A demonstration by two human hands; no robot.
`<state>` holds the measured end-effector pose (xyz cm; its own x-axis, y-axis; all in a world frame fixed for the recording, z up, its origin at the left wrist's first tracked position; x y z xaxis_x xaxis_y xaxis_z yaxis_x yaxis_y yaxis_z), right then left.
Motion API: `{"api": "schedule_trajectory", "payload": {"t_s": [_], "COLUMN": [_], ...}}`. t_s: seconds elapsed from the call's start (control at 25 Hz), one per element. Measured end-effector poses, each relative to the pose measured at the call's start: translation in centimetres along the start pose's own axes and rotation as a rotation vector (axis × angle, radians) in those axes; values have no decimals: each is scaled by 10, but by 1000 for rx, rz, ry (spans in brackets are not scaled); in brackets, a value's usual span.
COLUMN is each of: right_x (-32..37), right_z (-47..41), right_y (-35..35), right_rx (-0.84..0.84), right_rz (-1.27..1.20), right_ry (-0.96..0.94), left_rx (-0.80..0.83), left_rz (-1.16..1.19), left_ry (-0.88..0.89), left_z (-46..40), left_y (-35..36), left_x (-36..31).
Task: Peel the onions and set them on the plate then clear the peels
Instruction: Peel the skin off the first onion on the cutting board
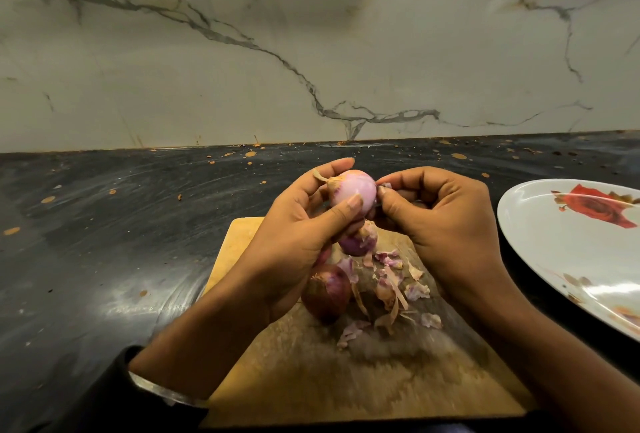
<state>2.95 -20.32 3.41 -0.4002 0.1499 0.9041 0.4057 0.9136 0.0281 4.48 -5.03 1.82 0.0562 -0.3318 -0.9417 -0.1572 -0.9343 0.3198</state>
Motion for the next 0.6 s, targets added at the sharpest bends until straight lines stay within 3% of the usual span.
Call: {"api": "schedule_trajectory", "payload": {"t_s": [0.2, 0.4, 0.6], "right_x": [0, -2, -3], "right_z": [2, 0, -3], "right_y": [2, -3, 3], "right_rx": [-16, -24, 64], "right_rz": [46, 44, 303], "right_ry": [-26, 9, -3], "left_rx": [-24, -60, -130], "left_rz": [-44, 62, 117], "left_ry": [-21, -81, -133], "left_z": [1, -2, -6], "left_y": [-2, -4, -11], "left_x": [2, 4, 8]}}
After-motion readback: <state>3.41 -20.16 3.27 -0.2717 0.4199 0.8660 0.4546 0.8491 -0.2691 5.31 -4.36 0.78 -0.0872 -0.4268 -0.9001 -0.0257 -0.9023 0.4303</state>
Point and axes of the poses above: each hand's wrist, its own z-axis away from the middle knuckle, its own y-axis out of the palm, x = y × z, the point moved 9 cm from there along -z, towards the middle knuckle, and after that the axes turned 11 degrees about -x, right-handed, at the moved point
